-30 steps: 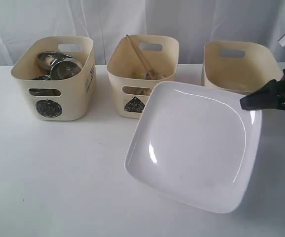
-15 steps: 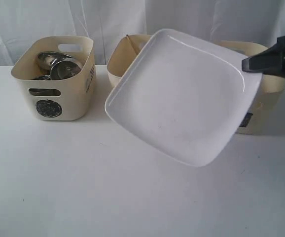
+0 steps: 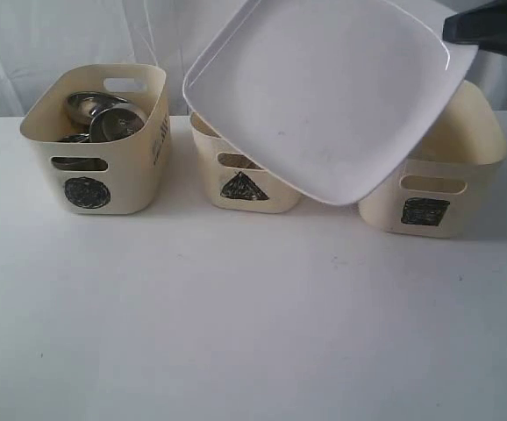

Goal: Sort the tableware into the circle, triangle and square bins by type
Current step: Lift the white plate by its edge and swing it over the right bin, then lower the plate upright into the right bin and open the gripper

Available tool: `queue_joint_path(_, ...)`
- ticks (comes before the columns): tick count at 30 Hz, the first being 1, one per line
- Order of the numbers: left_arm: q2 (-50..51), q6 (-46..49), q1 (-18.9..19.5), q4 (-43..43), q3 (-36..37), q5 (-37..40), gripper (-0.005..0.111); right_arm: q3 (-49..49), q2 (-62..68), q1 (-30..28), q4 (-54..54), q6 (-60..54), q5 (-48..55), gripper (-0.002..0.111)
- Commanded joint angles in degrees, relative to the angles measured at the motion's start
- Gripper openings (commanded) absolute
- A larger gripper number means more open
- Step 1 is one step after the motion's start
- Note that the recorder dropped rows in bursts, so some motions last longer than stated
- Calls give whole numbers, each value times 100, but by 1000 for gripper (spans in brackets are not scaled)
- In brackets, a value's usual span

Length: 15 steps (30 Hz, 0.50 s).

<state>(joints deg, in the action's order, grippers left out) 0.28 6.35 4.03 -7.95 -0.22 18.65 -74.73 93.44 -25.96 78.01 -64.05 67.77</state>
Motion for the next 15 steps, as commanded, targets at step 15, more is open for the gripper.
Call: queue_joint_path(15, -28, -10, -8, -28, 22, 156, 0, -187, -58, -1694, 435, 243, -300, 0)
